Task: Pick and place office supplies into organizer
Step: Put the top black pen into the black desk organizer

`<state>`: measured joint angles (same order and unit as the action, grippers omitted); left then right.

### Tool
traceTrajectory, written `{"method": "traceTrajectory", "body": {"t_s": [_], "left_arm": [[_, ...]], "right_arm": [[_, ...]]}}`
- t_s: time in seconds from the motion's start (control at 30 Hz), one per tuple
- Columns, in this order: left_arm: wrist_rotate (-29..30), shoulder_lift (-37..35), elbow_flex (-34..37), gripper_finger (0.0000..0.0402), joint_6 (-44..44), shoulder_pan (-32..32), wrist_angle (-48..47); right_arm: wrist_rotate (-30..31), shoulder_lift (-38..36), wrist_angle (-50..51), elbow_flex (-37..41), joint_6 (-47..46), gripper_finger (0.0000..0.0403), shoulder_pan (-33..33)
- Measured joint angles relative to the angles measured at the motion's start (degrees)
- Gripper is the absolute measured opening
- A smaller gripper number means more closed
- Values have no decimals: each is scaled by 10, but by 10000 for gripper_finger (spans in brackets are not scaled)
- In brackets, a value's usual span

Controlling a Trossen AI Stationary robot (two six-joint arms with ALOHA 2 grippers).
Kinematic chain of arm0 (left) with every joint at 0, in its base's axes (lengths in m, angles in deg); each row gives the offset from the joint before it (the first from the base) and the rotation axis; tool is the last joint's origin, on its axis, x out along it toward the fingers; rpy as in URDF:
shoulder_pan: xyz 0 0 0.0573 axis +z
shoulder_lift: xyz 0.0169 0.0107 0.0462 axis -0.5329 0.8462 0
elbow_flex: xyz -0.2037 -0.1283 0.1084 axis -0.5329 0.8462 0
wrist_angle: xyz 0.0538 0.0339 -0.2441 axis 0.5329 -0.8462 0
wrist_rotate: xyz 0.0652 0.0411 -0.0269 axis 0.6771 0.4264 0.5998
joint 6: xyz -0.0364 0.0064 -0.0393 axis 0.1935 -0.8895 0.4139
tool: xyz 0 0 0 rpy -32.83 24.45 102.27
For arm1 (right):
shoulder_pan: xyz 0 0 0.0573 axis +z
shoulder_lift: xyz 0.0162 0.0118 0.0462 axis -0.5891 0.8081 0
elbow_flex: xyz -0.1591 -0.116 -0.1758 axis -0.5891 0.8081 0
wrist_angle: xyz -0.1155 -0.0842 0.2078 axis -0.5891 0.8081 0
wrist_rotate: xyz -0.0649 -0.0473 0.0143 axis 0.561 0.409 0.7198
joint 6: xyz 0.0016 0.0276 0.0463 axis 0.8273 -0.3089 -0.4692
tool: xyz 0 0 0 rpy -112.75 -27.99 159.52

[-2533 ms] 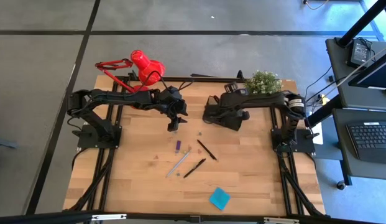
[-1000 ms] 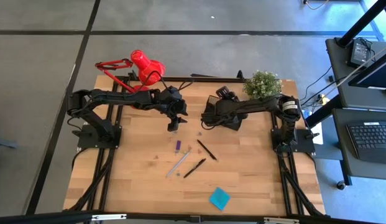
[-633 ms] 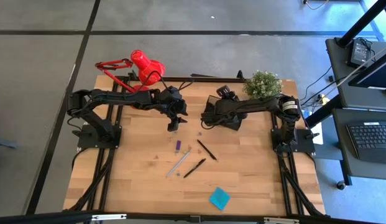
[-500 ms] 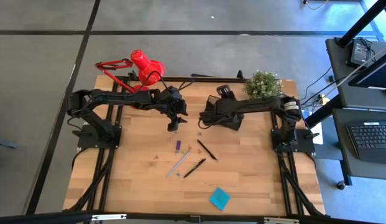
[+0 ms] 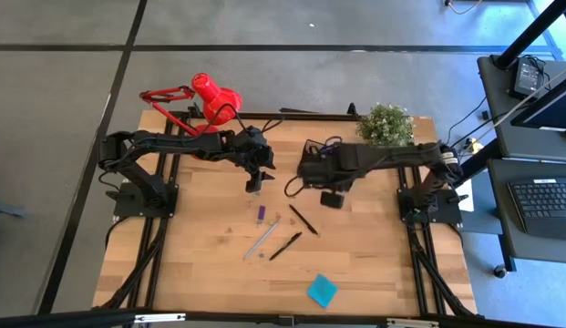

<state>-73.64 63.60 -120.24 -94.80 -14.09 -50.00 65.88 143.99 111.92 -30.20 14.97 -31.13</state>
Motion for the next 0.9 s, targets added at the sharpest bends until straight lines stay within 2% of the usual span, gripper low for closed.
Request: {"method": "traceTrajectory", "body": {"t_s": [0.27, 0.43, 0.7, 0.77, 0.9], "left_arm": [[0, 0, 0, 168, 0, 0, 0], [0, 0, 0, 168, 2, 0, -1], [0, 0, 0, 168, 0, 0, -1], [0, 0, 0, 168, 0, 0, -1], [0, 0, 0, 168, 0, 0, -1]], "right_arm": [[-12, 1, -105, 62, -83, 127, 61], [-30, 1, -181, 130, -118, 127, 95], [-26, 1, -330, 248, -173, 127, 165], [-14, 1, -362, 269, -192, 127, 182], [73, 1, -418, 312, -238, 127, 222]]}}
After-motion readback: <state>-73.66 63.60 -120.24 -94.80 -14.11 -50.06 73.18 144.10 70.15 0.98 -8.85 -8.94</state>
